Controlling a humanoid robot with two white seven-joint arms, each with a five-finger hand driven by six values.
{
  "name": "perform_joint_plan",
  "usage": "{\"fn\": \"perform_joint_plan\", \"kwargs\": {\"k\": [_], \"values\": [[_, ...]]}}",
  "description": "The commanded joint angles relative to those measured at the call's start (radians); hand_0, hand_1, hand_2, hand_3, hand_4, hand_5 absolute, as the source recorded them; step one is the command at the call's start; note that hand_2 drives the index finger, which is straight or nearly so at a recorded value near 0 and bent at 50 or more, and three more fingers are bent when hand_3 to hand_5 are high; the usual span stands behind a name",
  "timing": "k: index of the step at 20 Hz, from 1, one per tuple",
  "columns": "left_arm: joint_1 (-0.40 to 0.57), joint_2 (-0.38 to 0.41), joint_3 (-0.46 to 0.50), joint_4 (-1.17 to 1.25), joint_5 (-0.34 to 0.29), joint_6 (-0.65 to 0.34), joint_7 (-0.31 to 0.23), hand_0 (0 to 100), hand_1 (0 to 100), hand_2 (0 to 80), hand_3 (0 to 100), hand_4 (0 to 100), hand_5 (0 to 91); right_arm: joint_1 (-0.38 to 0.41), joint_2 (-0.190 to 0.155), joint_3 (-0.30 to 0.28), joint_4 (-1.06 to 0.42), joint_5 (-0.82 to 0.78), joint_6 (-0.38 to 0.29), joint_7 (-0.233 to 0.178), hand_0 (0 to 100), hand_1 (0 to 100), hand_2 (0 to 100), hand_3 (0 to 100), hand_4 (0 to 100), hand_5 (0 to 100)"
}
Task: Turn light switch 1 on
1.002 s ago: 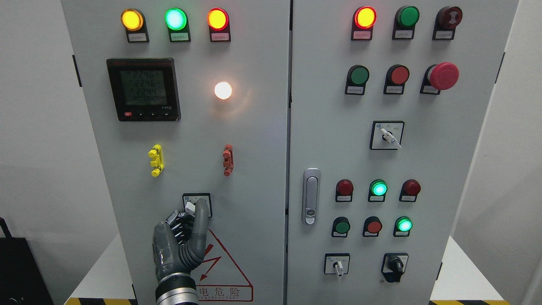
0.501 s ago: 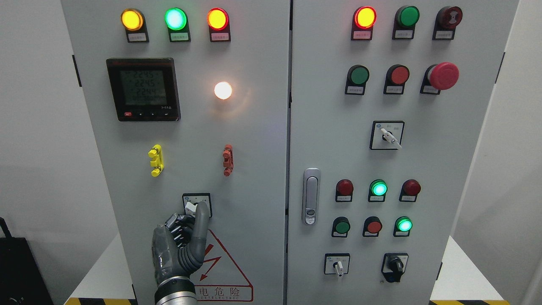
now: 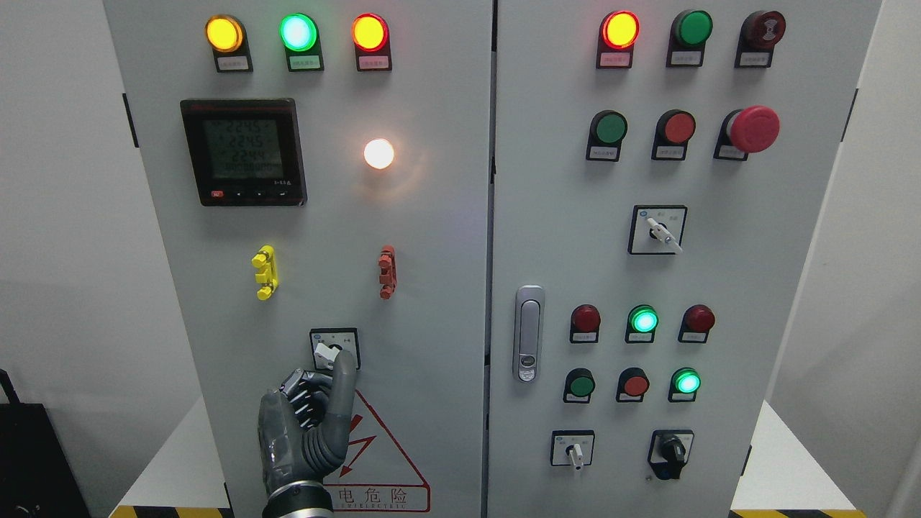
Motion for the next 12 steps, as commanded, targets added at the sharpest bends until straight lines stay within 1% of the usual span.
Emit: {"fn": "perform_joint_plan", "kwargs": {"k": [1, 5, 6, 8, 10, 12], "values": [[0.068, 0.011, -0.011, -0.042, -0.003, -0.021, 0.005, 8, 31, 68.3, 100, 100, 87.6, 0.0, 0.0, 0.0, 0.0, 0.0, 0.0, 0.001, 0, 0, 0, 0, 0, 0], [0.148, 0.025, -0.011, -0.049, -0.004, -0.102, 0.004, 8, 31, 68.5, 100, 100, 87.6, 0.0, 0.0, -0.001, 0.0, 0.0, 0.0, 0.001, 0, 0, 0, 0, 0, 0], [0.174, 0.027, -0.009, -0.049, -0.004, -0.146, 0.004, 8, 31, 68.6, 100, 100, 87.5, 0.0, 0.0, -0.001, 0.0, 0.0, 0.0, 0.001, 0, 0, 0, 0, 0, 0], [0.244, 0.037, -0.006, -0.047, -0.004, -0.276, -0.005, 8, 31, 68.4, 100, 100, 87.5, 0.0, 0.0, 0.0, 0.0, 0.0, 0.0, 0.001, 0, 0, 0, 0, 0, 0], [0.338, 0.048, 0.007, -0.044, -0.009, -0.408, -0.044, 9, 31, 66.1, 100, 100, 87.2, 0.0, 0.0, 0.001, 0.0, 0.0, 0.0, 0.001, 0, 0, 0, 0, 0, 0], [0.439, 0.068, 0.047, -0.032, -0.009, -0.499, -0.07, 10, 30, 62.5, 100, 100, 86.1, 0.0, 0.0, 0.001, 0.0, 0.0, 0.001, 0.001, 0, 0, 0, 0, 0, 0]]}}
